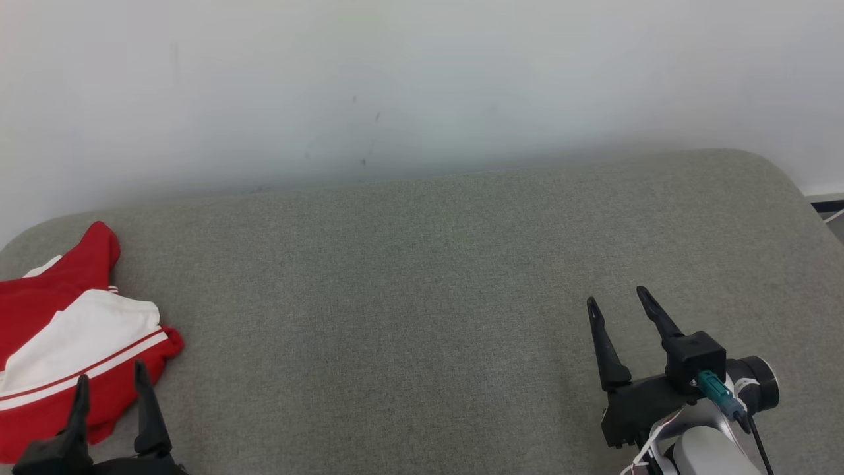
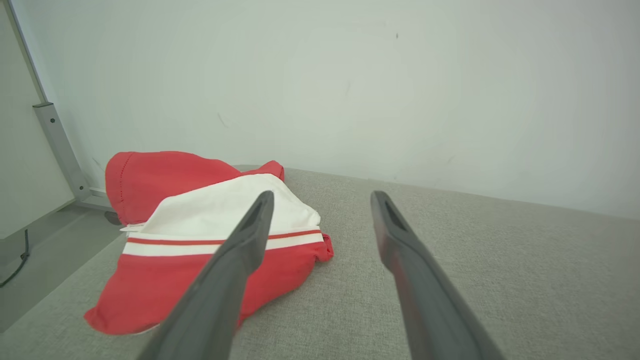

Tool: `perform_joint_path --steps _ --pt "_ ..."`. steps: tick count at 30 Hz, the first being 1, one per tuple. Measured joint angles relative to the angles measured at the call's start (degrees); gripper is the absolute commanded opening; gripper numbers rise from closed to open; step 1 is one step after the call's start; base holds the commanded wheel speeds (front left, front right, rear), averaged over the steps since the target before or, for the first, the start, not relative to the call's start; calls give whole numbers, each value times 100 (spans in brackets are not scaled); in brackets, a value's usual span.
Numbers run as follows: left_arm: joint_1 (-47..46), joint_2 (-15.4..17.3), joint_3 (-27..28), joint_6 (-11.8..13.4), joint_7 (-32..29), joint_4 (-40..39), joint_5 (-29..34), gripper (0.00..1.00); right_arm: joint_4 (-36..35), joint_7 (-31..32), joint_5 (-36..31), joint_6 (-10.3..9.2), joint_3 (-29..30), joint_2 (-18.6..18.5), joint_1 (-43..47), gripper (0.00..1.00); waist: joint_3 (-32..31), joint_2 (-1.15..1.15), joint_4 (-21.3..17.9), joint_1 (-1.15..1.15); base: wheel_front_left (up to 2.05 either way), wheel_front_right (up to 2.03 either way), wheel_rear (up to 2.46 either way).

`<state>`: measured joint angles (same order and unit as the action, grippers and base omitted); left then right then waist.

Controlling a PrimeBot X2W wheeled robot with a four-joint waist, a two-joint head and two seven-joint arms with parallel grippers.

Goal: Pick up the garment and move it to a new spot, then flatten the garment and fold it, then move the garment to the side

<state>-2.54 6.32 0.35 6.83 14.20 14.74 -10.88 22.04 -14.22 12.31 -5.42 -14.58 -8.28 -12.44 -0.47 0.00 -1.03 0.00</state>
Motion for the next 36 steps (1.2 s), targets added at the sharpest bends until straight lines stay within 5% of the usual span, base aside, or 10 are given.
perform_joint_path --steps 36 --pt "194 169 -164 -37 23 -107 334 100 -276 -41 79 -3 637 -91 272 100 51 0 209 0 0 0 0"
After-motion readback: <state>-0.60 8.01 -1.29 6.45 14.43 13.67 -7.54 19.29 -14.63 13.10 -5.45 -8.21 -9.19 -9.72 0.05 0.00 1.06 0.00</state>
